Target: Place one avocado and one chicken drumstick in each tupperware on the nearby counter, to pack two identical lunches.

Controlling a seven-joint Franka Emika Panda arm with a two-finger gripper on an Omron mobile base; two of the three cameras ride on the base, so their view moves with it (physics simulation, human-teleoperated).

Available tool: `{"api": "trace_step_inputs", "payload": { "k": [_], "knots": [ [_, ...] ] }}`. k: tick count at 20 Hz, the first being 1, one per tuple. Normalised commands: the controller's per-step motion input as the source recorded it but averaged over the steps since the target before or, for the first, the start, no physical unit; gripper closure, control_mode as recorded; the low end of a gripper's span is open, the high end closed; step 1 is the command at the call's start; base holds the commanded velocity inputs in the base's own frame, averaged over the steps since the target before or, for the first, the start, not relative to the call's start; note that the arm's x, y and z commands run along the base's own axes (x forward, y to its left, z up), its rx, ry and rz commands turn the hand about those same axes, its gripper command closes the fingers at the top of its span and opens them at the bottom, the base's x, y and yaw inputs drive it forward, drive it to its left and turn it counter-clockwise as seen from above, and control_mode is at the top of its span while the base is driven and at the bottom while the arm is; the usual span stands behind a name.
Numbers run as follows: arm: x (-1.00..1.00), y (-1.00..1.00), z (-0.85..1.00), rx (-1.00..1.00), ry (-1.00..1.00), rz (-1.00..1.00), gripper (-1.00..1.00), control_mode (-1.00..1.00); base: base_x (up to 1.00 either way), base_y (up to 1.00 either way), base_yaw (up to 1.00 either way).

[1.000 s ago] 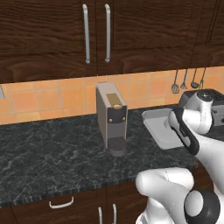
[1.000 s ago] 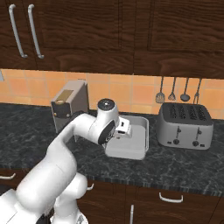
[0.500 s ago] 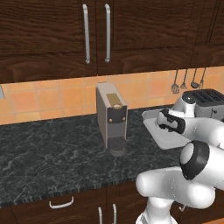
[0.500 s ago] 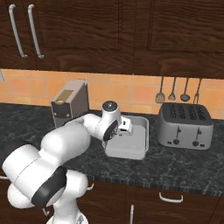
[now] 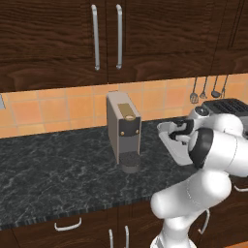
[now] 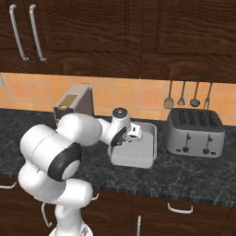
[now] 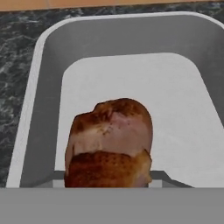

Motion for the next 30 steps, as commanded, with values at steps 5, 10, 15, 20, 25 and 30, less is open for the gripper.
{"api": "trace_step_inputs", "payload": {
  "k": [5,10,15,20,25,30],
  "knots": [
    [0.41,-0.14,-0.35,0.0,0.0,0.0,1.0,-1.0,0.0,0.0,0.0],
    [0.28,0.0,-0.1,0.0,0.0,0.0,-1.0,-1.0,0.0,0.0,0.0],
    [0.0,0.0,0.49,0.0,0.0,0.0,-1.0,-1.0,0.0,0.0,0.0],
    [-0.2,0.0,0.73,0.0,0.0,-0.02,-1.0,-1.0,0.0,0.0,0.0],
    [-0.92,0.13,0.56,0.0,0.0,-0.05,-1.0,-1.0,0.0,0.0,0.0],
    [-1.0,0.59,0.42,0.0,-0.06,-0.02,-1.0,-1.0,0.0,0.0,0.0]
  ]
}}
